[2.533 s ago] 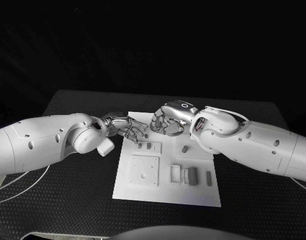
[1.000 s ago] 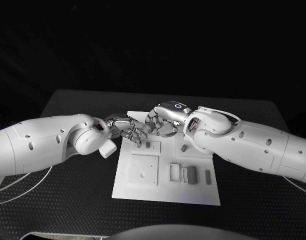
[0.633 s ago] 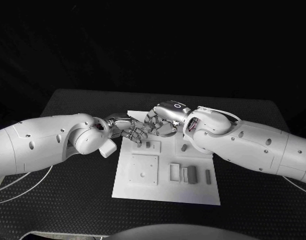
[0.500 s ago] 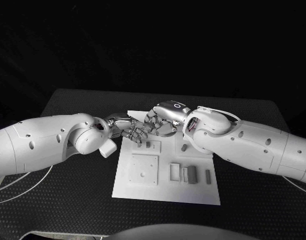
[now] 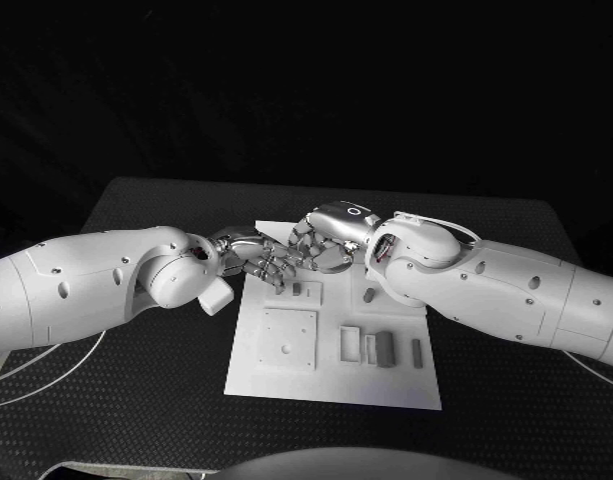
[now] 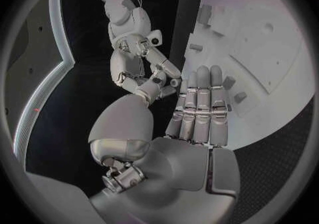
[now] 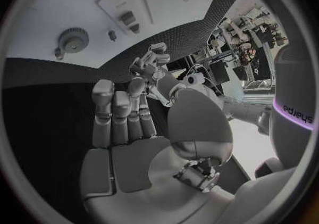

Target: Assemble the parts on the task board

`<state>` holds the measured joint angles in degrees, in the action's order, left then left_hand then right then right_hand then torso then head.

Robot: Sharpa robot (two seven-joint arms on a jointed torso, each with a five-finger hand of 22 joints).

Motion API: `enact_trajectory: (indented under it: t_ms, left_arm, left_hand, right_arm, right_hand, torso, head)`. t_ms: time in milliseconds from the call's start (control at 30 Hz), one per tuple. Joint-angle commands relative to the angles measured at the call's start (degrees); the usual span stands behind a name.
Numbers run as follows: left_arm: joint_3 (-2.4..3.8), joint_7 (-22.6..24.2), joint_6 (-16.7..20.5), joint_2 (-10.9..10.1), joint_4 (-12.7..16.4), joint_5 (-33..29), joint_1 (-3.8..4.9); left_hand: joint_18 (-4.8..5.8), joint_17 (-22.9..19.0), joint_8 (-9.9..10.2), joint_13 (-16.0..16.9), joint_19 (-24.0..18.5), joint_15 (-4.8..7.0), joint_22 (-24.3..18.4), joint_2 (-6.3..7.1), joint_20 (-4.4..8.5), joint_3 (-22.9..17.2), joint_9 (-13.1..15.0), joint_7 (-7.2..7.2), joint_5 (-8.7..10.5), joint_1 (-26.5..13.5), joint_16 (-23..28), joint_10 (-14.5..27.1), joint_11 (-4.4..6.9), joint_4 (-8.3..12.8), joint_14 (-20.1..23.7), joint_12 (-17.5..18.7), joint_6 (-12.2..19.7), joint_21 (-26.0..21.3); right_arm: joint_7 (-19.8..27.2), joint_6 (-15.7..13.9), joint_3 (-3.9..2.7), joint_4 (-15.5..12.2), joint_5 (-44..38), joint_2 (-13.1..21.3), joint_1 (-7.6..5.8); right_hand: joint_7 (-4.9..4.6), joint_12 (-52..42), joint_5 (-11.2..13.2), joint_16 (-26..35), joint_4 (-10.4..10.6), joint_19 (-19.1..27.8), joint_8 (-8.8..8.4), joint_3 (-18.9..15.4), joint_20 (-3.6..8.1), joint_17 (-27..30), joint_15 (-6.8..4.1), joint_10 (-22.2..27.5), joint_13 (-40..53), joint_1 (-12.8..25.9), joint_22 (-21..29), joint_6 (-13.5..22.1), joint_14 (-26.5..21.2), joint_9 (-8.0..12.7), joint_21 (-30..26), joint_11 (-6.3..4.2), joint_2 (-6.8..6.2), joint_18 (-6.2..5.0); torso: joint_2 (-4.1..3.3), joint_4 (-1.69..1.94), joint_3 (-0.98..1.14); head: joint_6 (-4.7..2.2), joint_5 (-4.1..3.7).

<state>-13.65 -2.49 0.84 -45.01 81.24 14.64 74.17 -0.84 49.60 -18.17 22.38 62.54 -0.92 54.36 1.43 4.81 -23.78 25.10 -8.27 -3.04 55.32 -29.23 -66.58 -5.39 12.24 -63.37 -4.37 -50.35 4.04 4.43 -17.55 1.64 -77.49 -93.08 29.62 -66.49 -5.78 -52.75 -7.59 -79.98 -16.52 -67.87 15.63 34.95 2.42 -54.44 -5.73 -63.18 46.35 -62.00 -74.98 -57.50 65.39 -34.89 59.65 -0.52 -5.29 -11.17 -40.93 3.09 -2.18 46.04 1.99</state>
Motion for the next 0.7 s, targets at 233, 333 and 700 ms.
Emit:
enact_trajectory:
  t_ms: [233,333,700]
  left_arm:
    - [0.03,0.75,-1.03,0.07,0.09,-0.56,0.01]
    - [0.03,0.75,-1.05,0.08,0.12,-0.56,0.01]
    - [0.03,0.77,-1.2,0.1,0.12,-0.65,0.01]
  left_hand:
    - [0.43,0.08,-0.33,-0.02,-0.48,0.11,-0.06,-0.96,-0.06,-0.53,-0.02,0.33,0.18,0.41,0.36,-0.26,0.4,0.37,0.1,0.14,-0.09,0.06]
    - [0.44,0.09,-0.33,-0.02,-0.48,0.1,-0.05,-0.99,-0.06,-0.59,-0.03,0.35,0.18,0.46,0.37,-0.26,0.41,0.36,0.1,0.15,-0.11,0.06]
    - [0.51,0.14,-0.33,-0.05,-0.52,0.06,-0.05,-2.0,-0.08,-1.1,-0.06,0.44,0.18,0.56,0.46,-0.33,0.47,-0.03,0.1,0.18,-0.18,0.05]
  right_arm:
    - [0.43,0.98,-0.02,0.08,-0.03,-0.29,0.03]
    - [0.46,1.06,-0.02,0.13,-0.02,-0.36,0.03]
    - [0.53,1.14,-0.02,0.42,-0.01,-0.8,0.04]
  right_hand:
    - [-0.32,0.16,-0.15,0.34,0.42,-0.1,-0.31,0.06,0.2,0.03,-0.36,-0.25,-0.06,0.21,-0.63,-0.01,-0.17,-0.1,0.06,0.28,-0.44,-3.83]
    - [-0.32,0.16,-0.15,0.35,0.43,-0.1,-0.31,0.06,0.2,0.03,-0.36,-0.24,-0.07,0.23,-0.63,0.0,-0.17,-0.1,0.05,0.28,-0.44,-3.83]
    - [-0.32,0.16,-0.15,0.36,0.43,-0.09,-0.32,0.05,0.2,0.02,-0.35,-0.23,-0.07,0.28,-0.63,0.01,-0.18,-0.1,0.03,0.28,-0.42,-3.83]
  torso:
    - [0.0,0.0,0.01]
    - [-0.01,0.0,0.0]
    - [-0.01,0.01,0.02]
  head:
    - [0.03,0.02]
    - [0.05,0.03]
    - [0.11,0.05]
